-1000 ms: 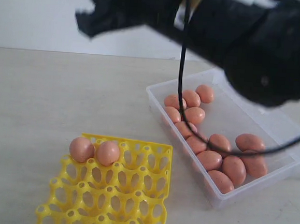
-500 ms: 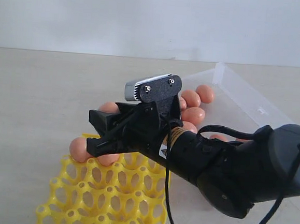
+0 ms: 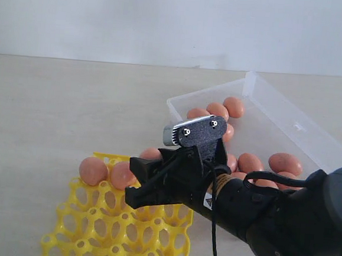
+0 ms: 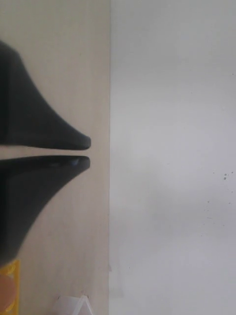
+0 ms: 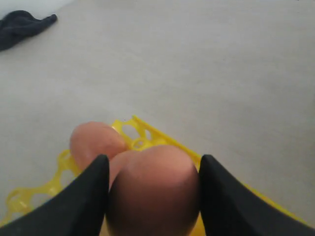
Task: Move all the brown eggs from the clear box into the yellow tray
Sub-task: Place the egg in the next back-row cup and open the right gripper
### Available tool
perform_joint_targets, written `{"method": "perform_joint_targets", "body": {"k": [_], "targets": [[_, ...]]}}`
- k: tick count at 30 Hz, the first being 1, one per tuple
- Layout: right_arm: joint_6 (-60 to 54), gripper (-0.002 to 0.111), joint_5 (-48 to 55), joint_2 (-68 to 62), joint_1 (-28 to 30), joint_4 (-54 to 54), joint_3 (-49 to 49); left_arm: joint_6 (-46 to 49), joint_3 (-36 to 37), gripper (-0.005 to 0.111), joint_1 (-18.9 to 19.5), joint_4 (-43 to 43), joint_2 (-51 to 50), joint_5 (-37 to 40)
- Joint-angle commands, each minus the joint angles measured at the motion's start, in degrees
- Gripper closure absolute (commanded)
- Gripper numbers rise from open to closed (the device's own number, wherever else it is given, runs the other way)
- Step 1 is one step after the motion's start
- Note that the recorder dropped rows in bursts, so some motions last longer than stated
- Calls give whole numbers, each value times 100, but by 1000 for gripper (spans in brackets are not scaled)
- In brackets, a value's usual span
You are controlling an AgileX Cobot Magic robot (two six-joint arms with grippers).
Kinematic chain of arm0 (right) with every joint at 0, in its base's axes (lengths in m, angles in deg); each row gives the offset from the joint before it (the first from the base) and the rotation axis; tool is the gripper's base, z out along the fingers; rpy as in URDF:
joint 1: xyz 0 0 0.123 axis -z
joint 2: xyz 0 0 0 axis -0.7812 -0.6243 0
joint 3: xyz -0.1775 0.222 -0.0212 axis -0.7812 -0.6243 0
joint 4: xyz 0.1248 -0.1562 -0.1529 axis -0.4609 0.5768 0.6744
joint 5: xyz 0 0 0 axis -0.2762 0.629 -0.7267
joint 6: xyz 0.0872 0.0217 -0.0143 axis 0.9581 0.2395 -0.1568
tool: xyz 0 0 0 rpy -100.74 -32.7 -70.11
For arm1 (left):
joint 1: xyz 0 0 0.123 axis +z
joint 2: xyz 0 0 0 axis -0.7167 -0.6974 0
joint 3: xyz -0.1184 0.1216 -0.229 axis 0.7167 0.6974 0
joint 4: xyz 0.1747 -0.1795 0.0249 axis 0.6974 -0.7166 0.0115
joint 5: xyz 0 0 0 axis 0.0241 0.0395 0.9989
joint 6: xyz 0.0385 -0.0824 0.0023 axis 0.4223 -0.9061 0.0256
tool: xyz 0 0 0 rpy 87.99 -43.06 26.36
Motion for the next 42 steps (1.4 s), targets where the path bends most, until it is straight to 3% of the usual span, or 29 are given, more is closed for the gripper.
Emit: {"method": "perform_joint_targets", "body": {"k": [1, 17, 26, 33, 35, 36, 38, 42], "targets": [[-526, 108, -94, 39, -4, -456, -31, -37, -19, 103, 8, -20, 23, -40], [-1145, 108, 77, -29, -4, -261, -14, -37, -19, 103, 8, -20, 23, -40], [-1016, 108, 220, -451, -4, -258, 507, -37, -19, 103, 8, -20, 23, -40], [-993, 107, 924, -451, -4, -267, 507, -37, -19, 103, 8, -20, 23, -40], [-993, 94, 941, -451, -4, -267, 507, -37, -19, 103, 8, -20, 23, -40], [-1038, 78, 941, -451, -4, -267, 507, -37, -19, 103, 8, -20, 23, -40], [-1131, 63, 941, -451, -4, -267, 507, -37, -19, 103, 8, -20, 23, -40], [-1164, 54, 597, -451, -4, -280, 507, -37, -19, 103, 8, -20, 23, -40]]}}
